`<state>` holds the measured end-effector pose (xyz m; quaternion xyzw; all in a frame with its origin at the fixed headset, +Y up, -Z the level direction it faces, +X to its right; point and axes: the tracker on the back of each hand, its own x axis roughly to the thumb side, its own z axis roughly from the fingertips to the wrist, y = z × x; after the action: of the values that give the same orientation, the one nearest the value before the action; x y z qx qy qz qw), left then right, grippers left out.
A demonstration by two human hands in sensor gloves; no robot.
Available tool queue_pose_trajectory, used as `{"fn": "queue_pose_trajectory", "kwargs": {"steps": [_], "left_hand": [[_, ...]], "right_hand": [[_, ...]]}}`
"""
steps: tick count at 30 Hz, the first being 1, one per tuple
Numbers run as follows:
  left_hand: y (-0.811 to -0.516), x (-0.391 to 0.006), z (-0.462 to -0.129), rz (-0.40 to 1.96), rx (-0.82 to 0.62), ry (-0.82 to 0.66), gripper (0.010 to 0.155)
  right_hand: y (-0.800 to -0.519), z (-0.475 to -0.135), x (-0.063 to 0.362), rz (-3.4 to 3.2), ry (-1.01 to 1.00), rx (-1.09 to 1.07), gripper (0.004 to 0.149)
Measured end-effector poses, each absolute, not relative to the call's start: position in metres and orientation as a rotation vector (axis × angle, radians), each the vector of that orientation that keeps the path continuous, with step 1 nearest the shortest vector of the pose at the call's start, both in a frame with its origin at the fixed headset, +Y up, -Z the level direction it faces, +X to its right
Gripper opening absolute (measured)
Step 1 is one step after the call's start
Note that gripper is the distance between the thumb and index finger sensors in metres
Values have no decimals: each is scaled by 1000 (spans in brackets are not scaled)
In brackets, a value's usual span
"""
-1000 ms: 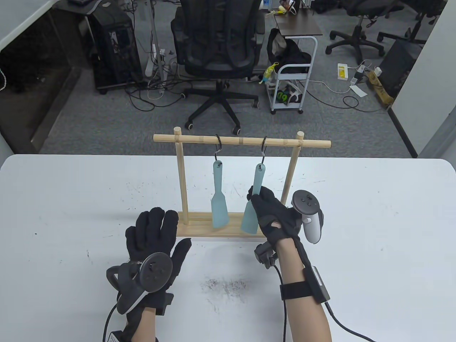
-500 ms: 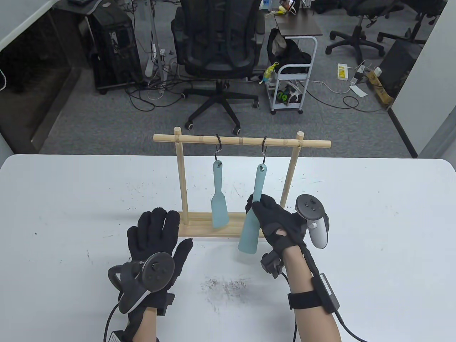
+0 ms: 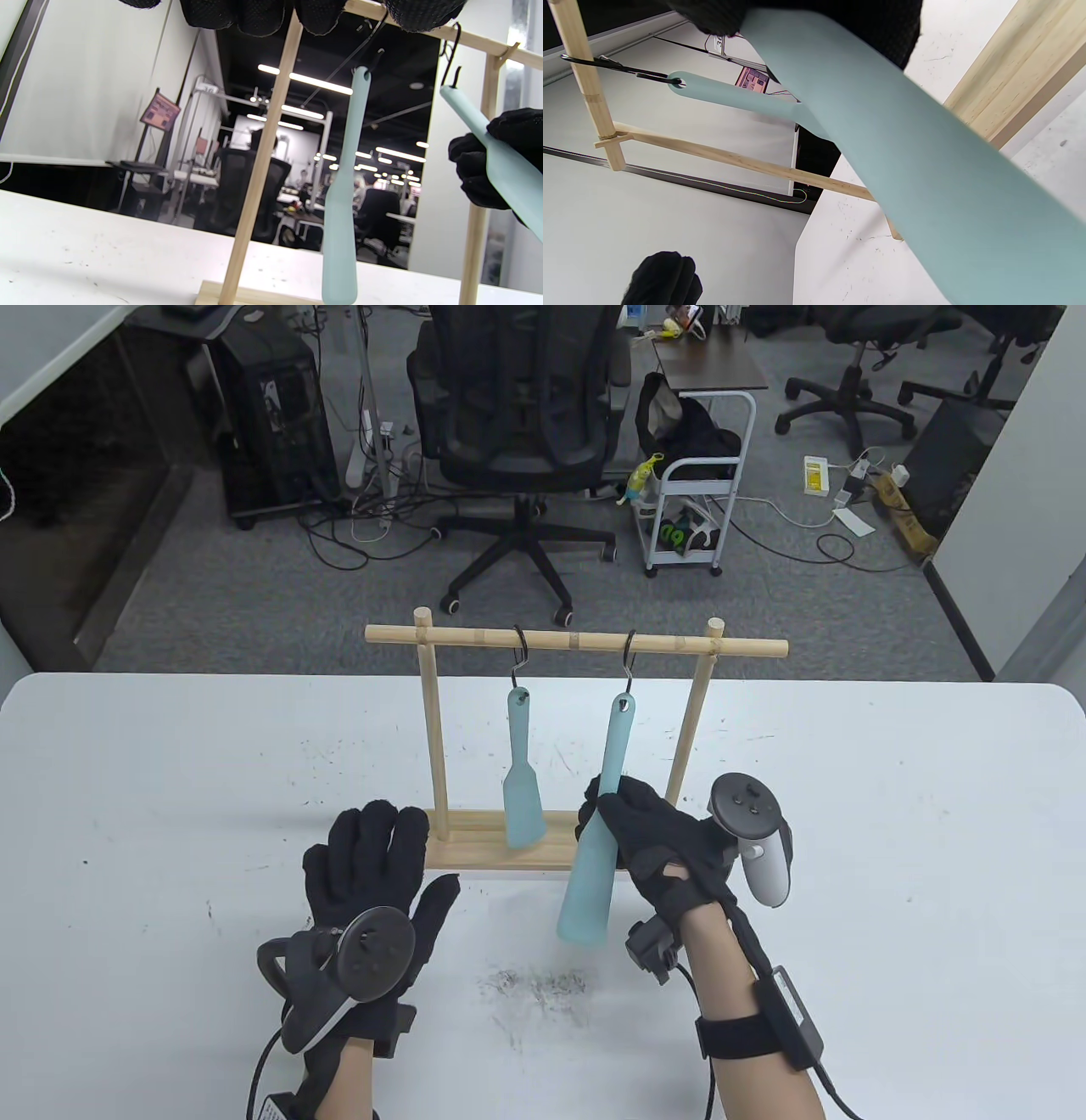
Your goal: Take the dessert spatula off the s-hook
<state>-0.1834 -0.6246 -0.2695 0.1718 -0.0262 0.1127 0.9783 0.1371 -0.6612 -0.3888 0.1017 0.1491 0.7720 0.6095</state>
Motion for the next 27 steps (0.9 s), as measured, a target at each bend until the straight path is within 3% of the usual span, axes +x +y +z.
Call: {"fn": "queue_pose_trajectory", "kwargs": {"steps": [27], "left_hand": [[-626,-186,-270,242,327,-54,77]], "right_hand": [[-651,-385,134,1781,351,261,55]]}}
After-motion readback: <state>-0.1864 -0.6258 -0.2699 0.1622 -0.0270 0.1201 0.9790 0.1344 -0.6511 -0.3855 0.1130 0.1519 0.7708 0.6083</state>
